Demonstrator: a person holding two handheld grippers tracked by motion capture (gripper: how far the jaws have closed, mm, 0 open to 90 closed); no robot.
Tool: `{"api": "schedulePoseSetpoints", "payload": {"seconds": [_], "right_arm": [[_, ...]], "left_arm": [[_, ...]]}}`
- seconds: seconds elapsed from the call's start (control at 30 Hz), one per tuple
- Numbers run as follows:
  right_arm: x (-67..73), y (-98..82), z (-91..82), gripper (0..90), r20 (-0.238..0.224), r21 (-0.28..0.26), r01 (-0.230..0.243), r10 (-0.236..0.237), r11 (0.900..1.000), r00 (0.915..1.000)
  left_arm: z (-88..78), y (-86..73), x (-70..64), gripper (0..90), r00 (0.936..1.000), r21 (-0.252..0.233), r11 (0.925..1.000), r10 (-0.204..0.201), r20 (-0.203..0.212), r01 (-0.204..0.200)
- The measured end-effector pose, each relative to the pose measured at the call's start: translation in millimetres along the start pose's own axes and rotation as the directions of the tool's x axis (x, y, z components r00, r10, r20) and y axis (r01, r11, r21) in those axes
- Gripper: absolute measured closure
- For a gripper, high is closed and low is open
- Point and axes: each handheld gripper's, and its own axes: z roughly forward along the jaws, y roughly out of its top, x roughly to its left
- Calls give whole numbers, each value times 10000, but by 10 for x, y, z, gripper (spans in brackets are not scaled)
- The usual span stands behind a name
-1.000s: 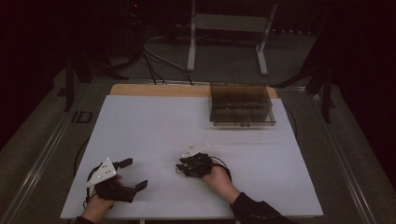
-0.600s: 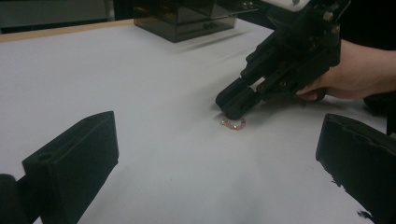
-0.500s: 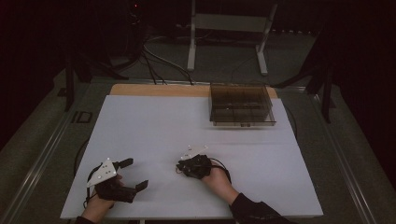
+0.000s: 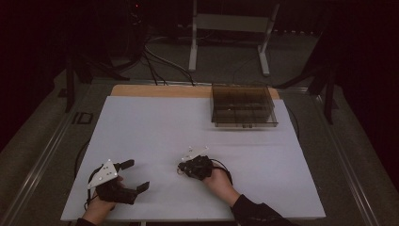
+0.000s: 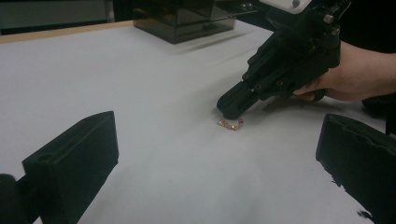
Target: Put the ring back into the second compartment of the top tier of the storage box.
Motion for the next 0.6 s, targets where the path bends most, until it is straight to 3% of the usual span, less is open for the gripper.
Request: {"api": "schedulePoseSetpoints", "payload": {"seconds": [0.6], "right_arm": [[-53, 75, -211, 877, -27, -175, -109, 108, 9998, 9999]], "left_arm": [[5, -4, 2, 0, 10000, 49, 10000, 2, -30, -2]]}}
